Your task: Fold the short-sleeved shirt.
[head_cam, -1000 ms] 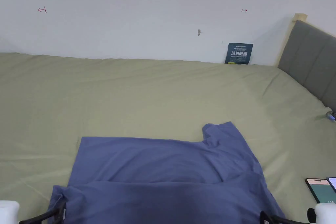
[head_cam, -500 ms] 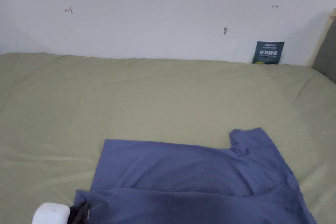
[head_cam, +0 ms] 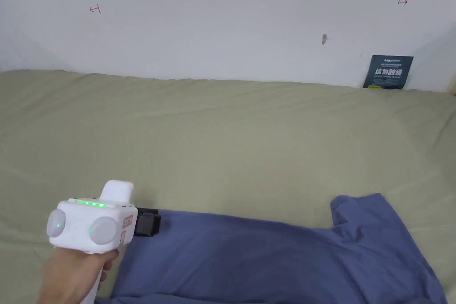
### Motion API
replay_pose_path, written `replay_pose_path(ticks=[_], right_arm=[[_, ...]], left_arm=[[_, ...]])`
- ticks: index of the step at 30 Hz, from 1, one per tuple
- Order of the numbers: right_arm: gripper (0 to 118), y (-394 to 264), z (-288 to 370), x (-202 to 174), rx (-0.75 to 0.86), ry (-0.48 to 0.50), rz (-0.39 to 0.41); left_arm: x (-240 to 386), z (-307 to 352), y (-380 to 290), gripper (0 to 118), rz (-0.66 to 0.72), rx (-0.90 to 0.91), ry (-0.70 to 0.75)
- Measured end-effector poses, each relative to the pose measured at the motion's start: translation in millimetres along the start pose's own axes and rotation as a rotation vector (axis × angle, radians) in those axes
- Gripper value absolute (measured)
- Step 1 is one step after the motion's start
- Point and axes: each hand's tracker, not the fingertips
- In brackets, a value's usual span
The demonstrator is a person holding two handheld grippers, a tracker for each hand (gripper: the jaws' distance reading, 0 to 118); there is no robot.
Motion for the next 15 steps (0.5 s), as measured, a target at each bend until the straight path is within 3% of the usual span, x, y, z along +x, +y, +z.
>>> replay_pose_path(ticks=[6, 9, 10, 12, 14, 15], right_arm=[[2, 1.7, -12.9, 9.3, -0.036, -0.019, -0.023], [2, 8.3, -24.1, 18.8, -0.066, -0.039, -0.037], [2, 12.5, -29.8, 22.9, -0.077, -0.051, -0.032], [2, 26.0, -47.5, 33.7, -0.094, -0.088, -0.020], [2, 47.5, -76.4, 48.4, -0.142, -0.091, -0.017], [2, 58.6, -92.4, 55.1, -0.146, -0.098, -0.013]], left_arm=[[14.7, -40.3, 9.7, 112, 0.037, -0.102, 0.021], [28.5, -32.8, 4.3, 102, -0.001, -0.095, 0.042], [32.0, -27.7, 3.3, 94, -0.008, -0.083, 0.037], [43.8, -18.1, 0.3, 68, 0.000, -0.078, 0.017], [50.0, -13.3, 0.8, 27, -0.015, -0.065, 0.004], [55.4, -10.6, 1.0, 14, -0.022, -0.060, 0.007]])
